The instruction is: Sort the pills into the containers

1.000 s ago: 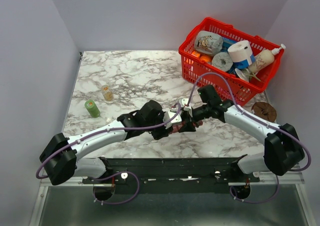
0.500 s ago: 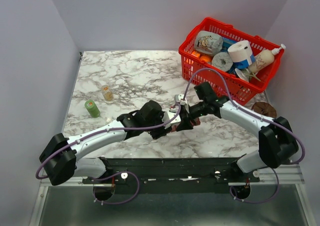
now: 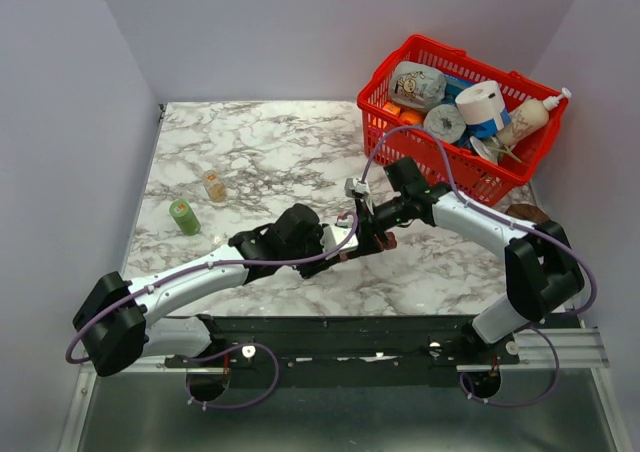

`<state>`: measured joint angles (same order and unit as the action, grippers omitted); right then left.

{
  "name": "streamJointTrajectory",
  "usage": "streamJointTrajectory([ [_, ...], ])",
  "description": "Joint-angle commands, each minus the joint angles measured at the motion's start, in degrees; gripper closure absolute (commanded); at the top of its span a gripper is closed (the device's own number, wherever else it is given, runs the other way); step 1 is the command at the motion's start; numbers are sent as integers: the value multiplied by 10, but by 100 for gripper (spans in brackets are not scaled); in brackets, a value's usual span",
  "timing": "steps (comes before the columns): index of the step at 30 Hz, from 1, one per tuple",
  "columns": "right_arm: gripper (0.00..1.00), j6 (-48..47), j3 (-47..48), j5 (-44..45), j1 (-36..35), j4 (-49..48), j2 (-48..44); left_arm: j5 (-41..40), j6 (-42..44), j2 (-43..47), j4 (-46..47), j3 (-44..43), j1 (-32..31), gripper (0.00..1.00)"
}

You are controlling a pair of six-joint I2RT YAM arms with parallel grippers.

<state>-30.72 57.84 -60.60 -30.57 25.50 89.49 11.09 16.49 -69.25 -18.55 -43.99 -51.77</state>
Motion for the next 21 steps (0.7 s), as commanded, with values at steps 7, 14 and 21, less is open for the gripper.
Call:
streamJointTrajectory([
  [7, 53, 73, 24, 20, 15, -19, 14, -11, 14, 8, 14, 12, 0, 100],
  [14, 50, 92, 32, 44, 22, -34, 20, -4, 14, -4, 13, 12, -1, 100],
  [21, 50, 111, 65, 64, 33, -48, 34, -2, 14, -11, 12, 13, -1, 100],
])
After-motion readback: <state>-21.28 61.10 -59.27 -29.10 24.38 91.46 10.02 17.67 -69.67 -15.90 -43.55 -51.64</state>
